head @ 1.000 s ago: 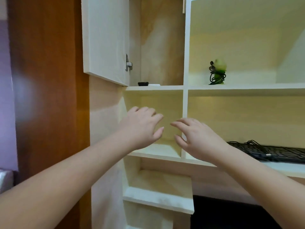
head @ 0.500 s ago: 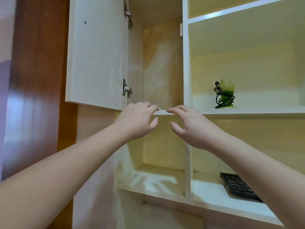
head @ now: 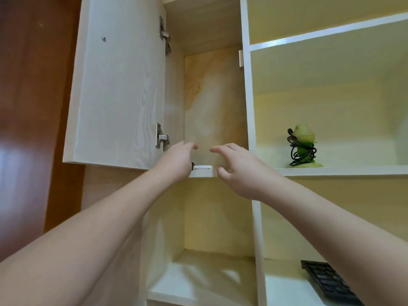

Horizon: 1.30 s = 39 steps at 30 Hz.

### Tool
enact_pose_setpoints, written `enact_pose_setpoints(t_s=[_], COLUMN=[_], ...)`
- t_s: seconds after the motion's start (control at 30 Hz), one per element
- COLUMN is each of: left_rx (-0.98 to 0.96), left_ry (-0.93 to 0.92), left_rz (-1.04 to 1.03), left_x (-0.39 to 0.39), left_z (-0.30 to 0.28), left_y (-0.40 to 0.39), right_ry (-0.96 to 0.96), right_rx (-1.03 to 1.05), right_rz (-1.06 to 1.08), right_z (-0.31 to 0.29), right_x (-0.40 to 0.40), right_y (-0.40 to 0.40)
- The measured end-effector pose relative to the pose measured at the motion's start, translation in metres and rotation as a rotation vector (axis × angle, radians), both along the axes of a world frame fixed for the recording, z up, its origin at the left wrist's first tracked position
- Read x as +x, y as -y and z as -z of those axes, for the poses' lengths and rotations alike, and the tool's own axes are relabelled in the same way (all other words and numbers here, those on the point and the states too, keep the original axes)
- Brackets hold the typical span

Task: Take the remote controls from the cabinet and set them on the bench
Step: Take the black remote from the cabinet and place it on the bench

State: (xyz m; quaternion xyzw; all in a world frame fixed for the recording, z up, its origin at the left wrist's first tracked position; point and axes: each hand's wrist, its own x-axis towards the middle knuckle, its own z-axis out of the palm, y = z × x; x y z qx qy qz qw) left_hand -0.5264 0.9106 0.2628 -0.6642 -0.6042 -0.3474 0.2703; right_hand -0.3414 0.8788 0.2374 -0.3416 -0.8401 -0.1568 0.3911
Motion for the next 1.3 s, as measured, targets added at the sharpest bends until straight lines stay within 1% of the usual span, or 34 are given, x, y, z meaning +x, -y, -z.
enact_pose_setpoints(t_s=[0.13, 0.33, 0.47, 0.77, 0.83, 0.93, 1.0, 1.13, 1.3], left_rx=[-0.046, -0.127, -0.204, -0.309, -0.332, -0.364, -0.356, -0.288, -0.188], left_ry=[0.062, 0.12, 0.172, 0.27, 0.281, 0.247, 0.24, 0.284, 0.241], left_rz=[-0.026, -0.06, -0.085, -0.112, -0.135, -0.188, -0.202, -0.183, -0.183], left_x=[-0.002, 0.001, 0.001, 0.0, 0.001, 0.004, 0.004, 0.0, -0.004], left_z=[-0.012, -0.016, -0.018, -0.018, -0.018, -0.022, -0.024, -0.023, -0.018], left_y=[-0.012, -0.025, -0.028, -0.031, -0.028, -0.024, -0.024, -0.025, -0.021], right_ry=[-0.017, -0.074, -0.072, -0.056, -0.064, -0.083, -0.102, -0.133, -0.16], right_rx=[-0.001, -0.083, -0.128, -0.214, -0.257, -0.307, -0.337, -0.394, -0.45], right_rz=[0.007, 0.041, 0.078, 0.128, 0.137, 0.143, 0.139, 0.135, 0.137], right_z=[-0.015, -0.032, -0.039, -0.051, -0.052, -0.051, -0.051, -0.052, -0.055], right_x=[-0.017, -0.03, -0.038, -0.057, -0.061, -0.063, -0.063, -0.063, -0.061], right_y=[-0.008, -0.027, -0.036, -0.044, -0.048, -0.054, -0.057, -0.061, -0.064])
